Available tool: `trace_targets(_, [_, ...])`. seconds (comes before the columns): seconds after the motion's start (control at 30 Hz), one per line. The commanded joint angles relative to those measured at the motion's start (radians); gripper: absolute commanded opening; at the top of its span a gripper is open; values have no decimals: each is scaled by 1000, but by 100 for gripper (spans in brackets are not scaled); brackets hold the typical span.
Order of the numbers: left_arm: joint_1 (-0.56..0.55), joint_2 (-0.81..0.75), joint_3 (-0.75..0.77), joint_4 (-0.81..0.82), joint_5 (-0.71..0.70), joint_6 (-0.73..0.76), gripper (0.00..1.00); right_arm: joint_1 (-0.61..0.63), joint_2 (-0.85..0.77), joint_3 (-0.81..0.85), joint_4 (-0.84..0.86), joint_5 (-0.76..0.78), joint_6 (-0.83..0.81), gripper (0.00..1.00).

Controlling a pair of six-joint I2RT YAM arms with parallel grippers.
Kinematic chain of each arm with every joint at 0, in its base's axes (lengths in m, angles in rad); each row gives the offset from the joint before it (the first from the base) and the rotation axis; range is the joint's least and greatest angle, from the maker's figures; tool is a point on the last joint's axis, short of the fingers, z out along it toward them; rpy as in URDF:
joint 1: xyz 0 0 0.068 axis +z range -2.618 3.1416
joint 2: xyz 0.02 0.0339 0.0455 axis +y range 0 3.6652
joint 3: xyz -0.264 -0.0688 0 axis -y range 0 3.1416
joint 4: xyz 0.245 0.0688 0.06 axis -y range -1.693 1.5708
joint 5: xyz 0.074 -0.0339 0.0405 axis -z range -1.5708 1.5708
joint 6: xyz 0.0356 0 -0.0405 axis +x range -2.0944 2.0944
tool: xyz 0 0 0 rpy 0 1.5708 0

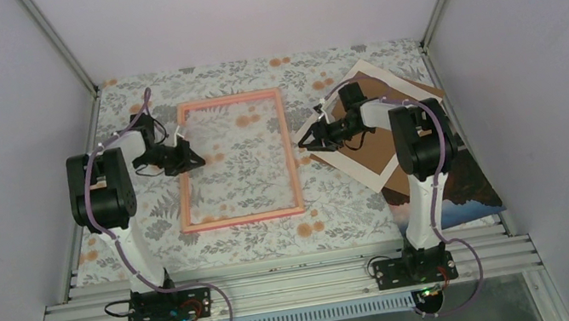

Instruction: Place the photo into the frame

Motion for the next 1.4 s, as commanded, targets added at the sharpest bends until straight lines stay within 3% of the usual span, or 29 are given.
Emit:
trace_targets(0.0, [5,-2,44,-34,101,-11,2,-5,-32,-8,4,-13,-13,55])
trace_targets(0.13, [3,-8,57,-45,185,-35,2,-5,-34,-10,5,-14,-12,55])
trace_targets(0.33, [2,-20,47,-66,181,-35,2,-4,-33,-9,4,-14,-13,55])
trace_targets(0.8, [11,-13,37,-69,60,-21,2,-4,-35,-11,4,-11,-14,55])
trace_targets(1.37, [27,-32,3,-81,9,-25,2,-4,-32,-10,3,-8,-13,55])
